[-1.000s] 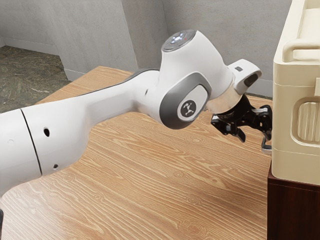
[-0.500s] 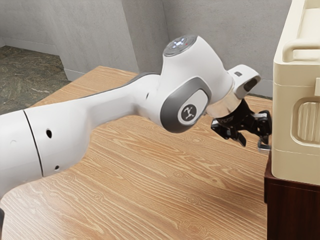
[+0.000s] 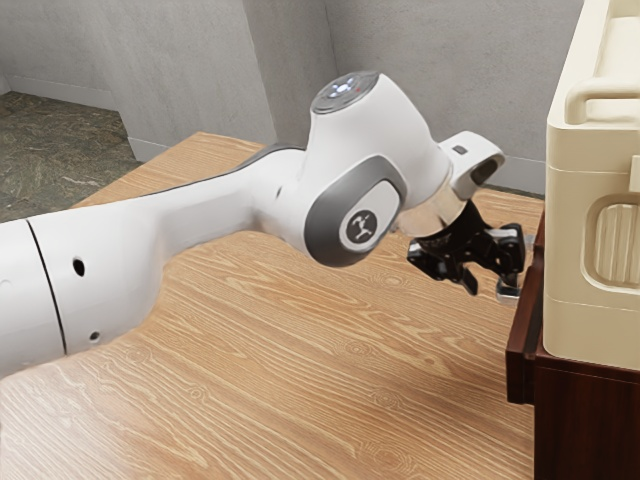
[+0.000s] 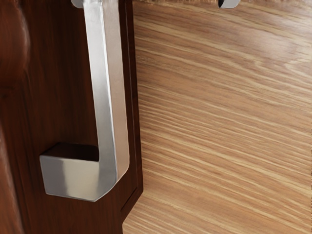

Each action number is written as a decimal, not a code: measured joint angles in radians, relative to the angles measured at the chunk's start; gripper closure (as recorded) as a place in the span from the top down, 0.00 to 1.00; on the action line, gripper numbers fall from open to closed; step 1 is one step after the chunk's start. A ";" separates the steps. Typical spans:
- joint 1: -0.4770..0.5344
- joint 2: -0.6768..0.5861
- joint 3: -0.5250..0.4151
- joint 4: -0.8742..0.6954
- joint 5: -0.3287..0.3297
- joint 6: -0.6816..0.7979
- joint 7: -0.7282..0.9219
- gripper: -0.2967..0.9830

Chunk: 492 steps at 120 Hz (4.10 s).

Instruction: Pull the drawer handle with one arm to open the drawer

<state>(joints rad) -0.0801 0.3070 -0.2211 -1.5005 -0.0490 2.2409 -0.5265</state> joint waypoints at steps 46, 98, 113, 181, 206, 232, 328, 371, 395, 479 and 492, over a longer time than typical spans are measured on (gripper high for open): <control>0.030 -0.014 0.002 -0.019 -0.001 0.000 -0.005 0.46; 0.059 -0.042 0.002 -0.058 -0.002 0.000 -0.012 0.47; 0.063 -0.060 0.002 -0.066 -0.001 0.000 -0.014 0.47; 0.093 -0.104 0.021 -0.118 -0.002 0.000 -0.023 0.48; 0.104 -0.104 0.022 -0.118 -0.004 0.000 -0.025 0.48; 0.120 -0.104 0.023 -0.124 -0.003 0.000 -0.028 0.48; 0.138 -0.146 0.062 -0.172 -0.004 0.000 -0.031 0.48; 0.143 -0.173 0.072 -0.204 -0.004 0.000 -0.032 0.48; 0.147 -0.197 0.078 -0.232 -0.005 0.000 -0.032 0.48; 0.137 -0.276 0.094 -0.265 -0.002 0.000 -0.036 0.50; 0.138 -0.357 0.088 -0.167 0.044 -0.070 -0.088 0.55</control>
<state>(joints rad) 0.0580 -0.0497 -0.1328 -1.6676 -0.0046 2.1709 -0.6146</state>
